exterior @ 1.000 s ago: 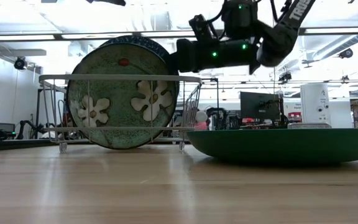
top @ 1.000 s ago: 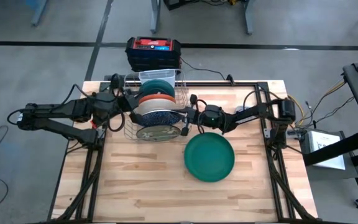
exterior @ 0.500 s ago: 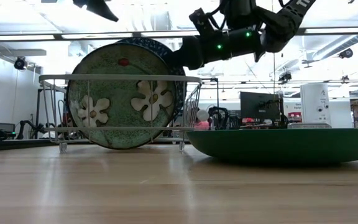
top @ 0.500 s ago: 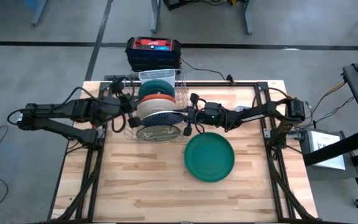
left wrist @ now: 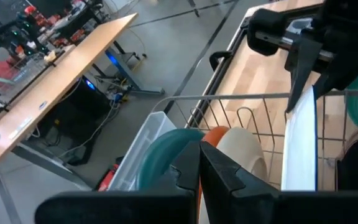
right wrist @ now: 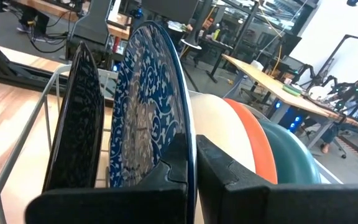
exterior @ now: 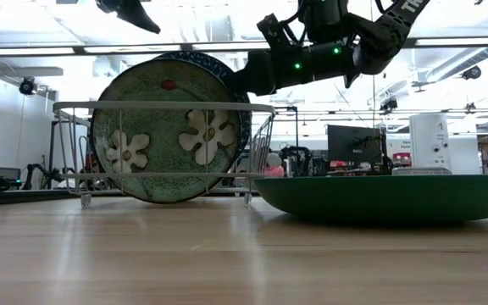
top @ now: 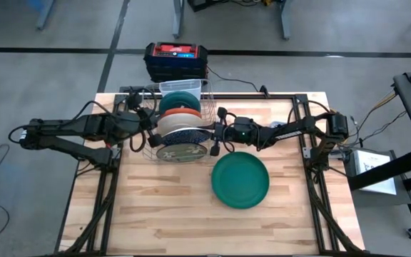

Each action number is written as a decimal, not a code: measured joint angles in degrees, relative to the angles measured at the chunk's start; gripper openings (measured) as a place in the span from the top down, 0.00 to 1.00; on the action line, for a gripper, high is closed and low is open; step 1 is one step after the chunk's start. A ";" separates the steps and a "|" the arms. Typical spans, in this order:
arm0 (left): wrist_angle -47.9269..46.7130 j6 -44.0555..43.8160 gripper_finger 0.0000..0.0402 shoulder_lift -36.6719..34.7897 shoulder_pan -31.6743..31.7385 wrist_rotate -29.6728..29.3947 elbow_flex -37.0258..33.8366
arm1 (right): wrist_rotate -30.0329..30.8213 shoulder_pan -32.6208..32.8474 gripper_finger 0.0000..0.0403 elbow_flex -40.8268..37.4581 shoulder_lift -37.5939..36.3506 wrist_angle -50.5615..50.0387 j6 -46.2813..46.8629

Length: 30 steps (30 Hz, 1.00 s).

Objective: Sort dishes
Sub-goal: Put the blue ceramic plate into the dish rack

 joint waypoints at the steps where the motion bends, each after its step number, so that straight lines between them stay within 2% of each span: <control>1: 0.04 -0.11 1.00 0.00 0.00 0.55 -0.10 | -0.06 -0.01 1.00 -0.02 0.02 0.00 0.08; 9: -0.03 -2.49 1.00 -0.02 0.00 4.17 -2.86 | -0.03 0.02 1.00 -0.07 0.11 0.00 0.60; 30: 0.10 -7.00 1.00 0.00 -0.09 4.26 -5.27 | 1.50 0.20 1.00 -0.11 0.02 -5.10 3.98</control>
